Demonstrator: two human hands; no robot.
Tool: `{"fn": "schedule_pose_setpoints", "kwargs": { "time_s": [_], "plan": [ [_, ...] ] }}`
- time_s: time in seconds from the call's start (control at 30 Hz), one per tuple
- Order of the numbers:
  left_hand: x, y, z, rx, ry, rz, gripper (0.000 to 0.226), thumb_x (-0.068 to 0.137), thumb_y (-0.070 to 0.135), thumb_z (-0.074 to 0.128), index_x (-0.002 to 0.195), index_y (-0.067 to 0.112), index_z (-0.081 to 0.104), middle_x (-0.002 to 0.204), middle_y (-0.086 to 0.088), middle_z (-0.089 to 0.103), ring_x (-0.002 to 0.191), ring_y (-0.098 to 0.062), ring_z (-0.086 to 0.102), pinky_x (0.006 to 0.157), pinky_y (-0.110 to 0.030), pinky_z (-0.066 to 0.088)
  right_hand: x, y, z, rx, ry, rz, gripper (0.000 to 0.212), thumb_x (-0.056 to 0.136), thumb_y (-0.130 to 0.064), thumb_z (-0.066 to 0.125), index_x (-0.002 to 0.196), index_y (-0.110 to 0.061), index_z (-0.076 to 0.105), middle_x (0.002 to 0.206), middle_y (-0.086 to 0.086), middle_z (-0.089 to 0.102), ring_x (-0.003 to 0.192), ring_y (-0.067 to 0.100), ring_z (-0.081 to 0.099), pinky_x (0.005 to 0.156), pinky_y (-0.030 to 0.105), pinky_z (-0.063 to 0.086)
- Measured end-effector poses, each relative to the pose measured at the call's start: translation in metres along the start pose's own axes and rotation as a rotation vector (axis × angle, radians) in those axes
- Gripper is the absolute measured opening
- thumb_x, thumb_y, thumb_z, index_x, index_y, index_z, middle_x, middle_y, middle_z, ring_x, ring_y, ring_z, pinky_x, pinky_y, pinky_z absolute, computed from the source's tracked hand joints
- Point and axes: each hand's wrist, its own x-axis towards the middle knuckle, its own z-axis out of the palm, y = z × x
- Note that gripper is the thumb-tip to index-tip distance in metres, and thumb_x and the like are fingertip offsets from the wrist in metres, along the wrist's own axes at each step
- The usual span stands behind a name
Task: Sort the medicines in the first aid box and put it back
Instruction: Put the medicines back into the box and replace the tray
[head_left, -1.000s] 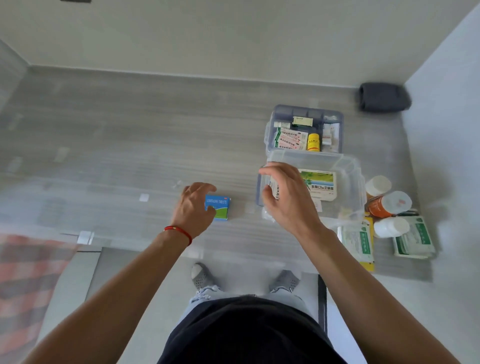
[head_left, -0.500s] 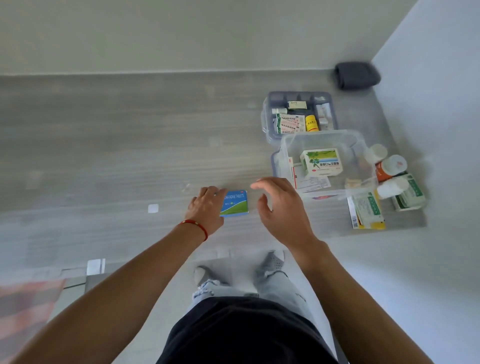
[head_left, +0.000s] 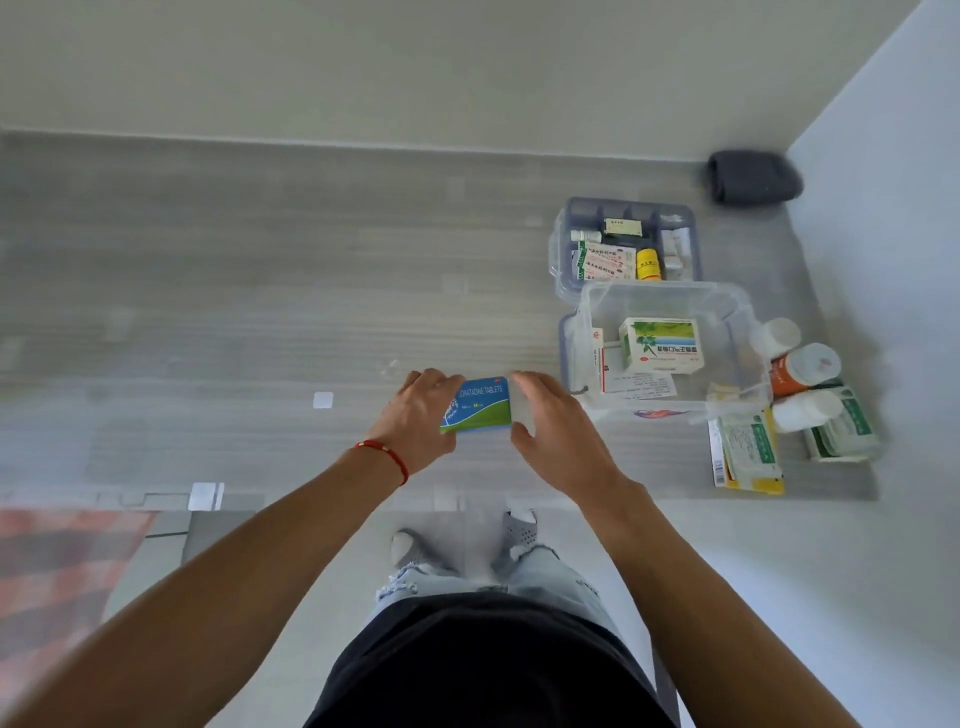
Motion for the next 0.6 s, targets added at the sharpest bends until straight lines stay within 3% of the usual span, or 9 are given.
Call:
{"fn": "schedule_pose_setpoints", "kwargs": {
  "time_s": [0.07, 0.13, 0.23, 0.37, 0.47, 0.6],
  "plan": [
    [-0.004, 0.004, -0.007, -0.02, 0.06, 0.031, 0.07, 0.067, 0.003, 0.079, 0.134, 0.004, 0.058, 0.121, -0.015, 0.061, 0.109, -0.032, 0.055, 0.098, -0.041, 0.049, 0.006, 0.001, -0.002, 0.028, -0.094, 0.035, 0.065, 0.092, -0.002, 0.068, 0.151, -0.004, 0.04, 0.142, 0.015, 0.055, 0.124, 0.029, 0.06, 0.103, 0.043, 0.051],
    [-0.008, 0.009, -0.014, -0.028, 0.12, 0.059, 0.069, 0.064, 0.001, 0.08, 0.131, 0.002, 0.06, 0.118, -0.017, 0.064, 0.107, -0.034, 0.057, 0.096, -0.041, 0.05, 0.012, 0.0, -0.003, 0.14, -0.092, 0.003, 0.051, 0.09, 0.002, 0.068, 0.138, -0.002, 0.05, 0.128, 0.014, 0.066, 0.109, 0.027, 0.068, 0.093, 0.045, 0.058],
    [-0.013, 0.015, -0.022, -0.015, 0.205, 0.071, 0.069, 0.064, 0.0, 0.081, 0.129, -0.003, 0.06, 0.117, -0.019, 0.065, 0.107, -0.036, 0.059, 0.094, -0.04, 0.05, 0.018, 0.001, -0.006, 0.236, -0.026, -0.062, 0.038, 0.088, 0.007, 0.066, 0.123, -0.008, 0.061, 0.114, 0.001, 0.075, 0.095, 0.015, 0.074, 0.083, 0.032, 0.061],
    [-0.021, 0.014, -0.032, -0.025, 0.277, 0.03, 0.07, 0.065, 0.003, 0.083, 0.129, -0.006, 0.058, 0.121, -0.021, 0.064, 0.109, -0.036, 0.06, 0.096, -0.04, 0.05, 0.025, 0.0, -0.009, 0.297, -0.035, -0.101, 0.045, 0.09, 0.003, 0.065, 0.129, -0.018, 0.066, 0.104, -0.01, 0.077, 0.088, -0.008, 0.072, 0.077, 0.007, 0.051],
    [-0.034, 0.006, -0.039, -0.036, 0.322, -0.024, 0.063, 0.065, 0.006, 0.083, 0.123, -0.004, 0.062, 0.115, -0.018, 0.066, 0.103, -0.034, 0.062, 0.091, -0.036, 0.051, 0.034, -0.01, -0.004, 0.334, -0.071, -0.16, 0.043, 0.09, 0.003, 0.065, 0.128, -0.018, 0.067, 0.104, -0.011, 0.078, 0.09, -0.009, 0.072, 0.08, 0.011, 0.053],
    [-0.056, -0.016, -0.05, -0.068, 0.387, -0.138, 0.058, 0.065, 0.01, 0.082, 0.119, -0.002, 0.065, 0.108, -0.016, 0.065, 0.095, -0.033, 0.061, 0.085, -0.042, 0.053, 0.051, -0.037, 0.012, 0.335, -0.095, -0.213, 0.049, 0.087, 0.005, 0.066, 0.126, -0.024, 0.07, 0.097, -0.031, 0.071, 0.087, -0.014, 0.069, 0.082, 0.006, 0.052]
  ]
}}
